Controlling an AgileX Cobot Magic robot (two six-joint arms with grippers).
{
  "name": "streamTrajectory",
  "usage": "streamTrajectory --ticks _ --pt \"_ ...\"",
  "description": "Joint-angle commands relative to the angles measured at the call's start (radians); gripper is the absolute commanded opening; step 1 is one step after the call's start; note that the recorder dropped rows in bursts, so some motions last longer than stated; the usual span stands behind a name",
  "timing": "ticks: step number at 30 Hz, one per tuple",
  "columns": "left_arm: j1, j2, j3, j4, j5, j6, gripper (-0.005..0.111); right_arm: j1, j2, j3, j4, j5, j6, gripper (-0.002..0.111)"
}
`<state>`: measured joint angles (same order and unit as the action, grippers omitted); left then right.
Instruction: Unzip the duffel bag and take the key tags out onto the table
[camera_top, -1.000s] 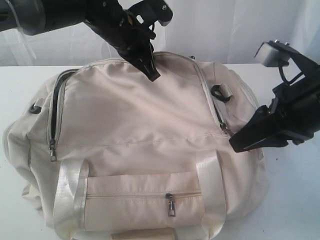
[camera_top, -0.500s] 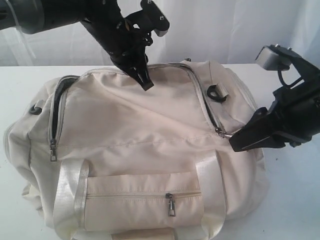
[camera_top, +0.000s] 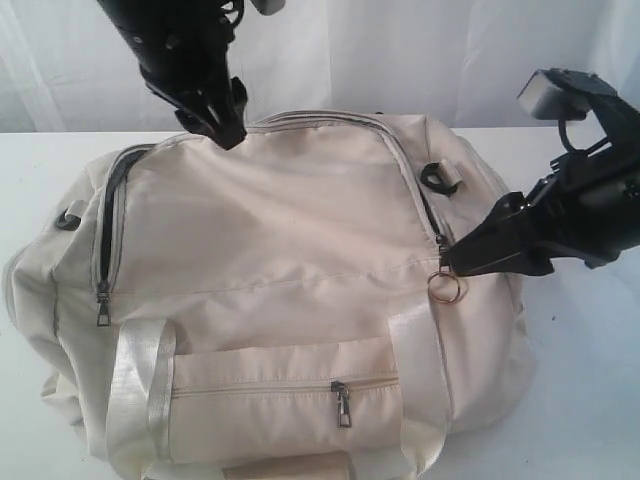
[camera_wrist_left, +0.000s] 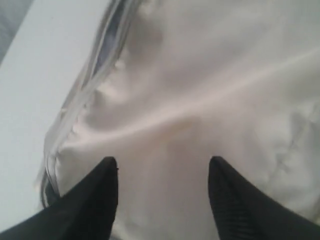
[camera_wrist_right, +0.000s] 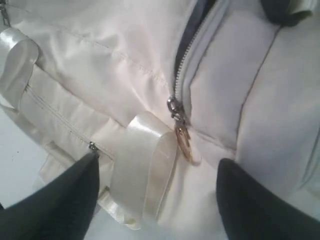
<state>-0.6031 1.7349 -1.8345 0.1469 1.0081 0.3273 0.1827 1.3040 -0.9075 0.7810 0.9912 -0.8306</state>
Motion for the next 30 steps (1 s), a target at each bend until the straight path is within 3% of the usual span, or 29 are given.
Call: streamTrajectory --ticks 1,3,4,6,12,15,17,20,26,30 --pt "0.029 -0.094 0.029 -0.011 0.166 -0.089 0.049 -0.003 -0.057 0.001 0.005 0.069 0.001 0.063" --pt "0.045 -0.174 0.096 -0.019 0.195 -0.172 0.033 -0.003 -0.095 0.001 0.001 0.116 0.001 0.063" --pt "0.045 -0.248 0.175 -0.019 0.184 -0.187 0.018 -0.003 -0.120 0.001 0.001 0.135 0.011 0.063" --pt "0.043 -0.368 0.311 -0.043 0.146 -0.199 0.000 -0.003 -0.148 0.001 0.001 0.165 0.039 0.063" --pt "0.043 -0.667 0.854 -0.053 -0.114 -0.161 0.000 -0.003 -0.179 0.033 0.025 0.230 0.102 0.063" --pt "0.043 -0.739 1.055 -0.073 -0.384 -0.158 0.000 -0.003 -0.179 0.073 0.093 0.204 0.092 0.063" --pt "0.043 -0.755 1.106 -0.119 -0.526 -0.172 0.000 -0.003 -0.177 0.075 0.137 0.104 0.092 0.063" --pt "0.043 -0.758 1.108 -0.184 -0.575 -0.172 0.000 -0.003 -0.172 0.068 0.212 0.011 0.079 0.063" --pt "0.043 -0.758 1.059 -0.274 -0.478 -0.170 0.000 -0.003 -0.113 -0.034 0.238 -0.074 0.066 0.043" --pt "0.043 -0.758 1.043 -0.279 -0.471 -0.170 0.000 0.016 -0.035 -0.142 0.236 -0.076 0.034 0.039"
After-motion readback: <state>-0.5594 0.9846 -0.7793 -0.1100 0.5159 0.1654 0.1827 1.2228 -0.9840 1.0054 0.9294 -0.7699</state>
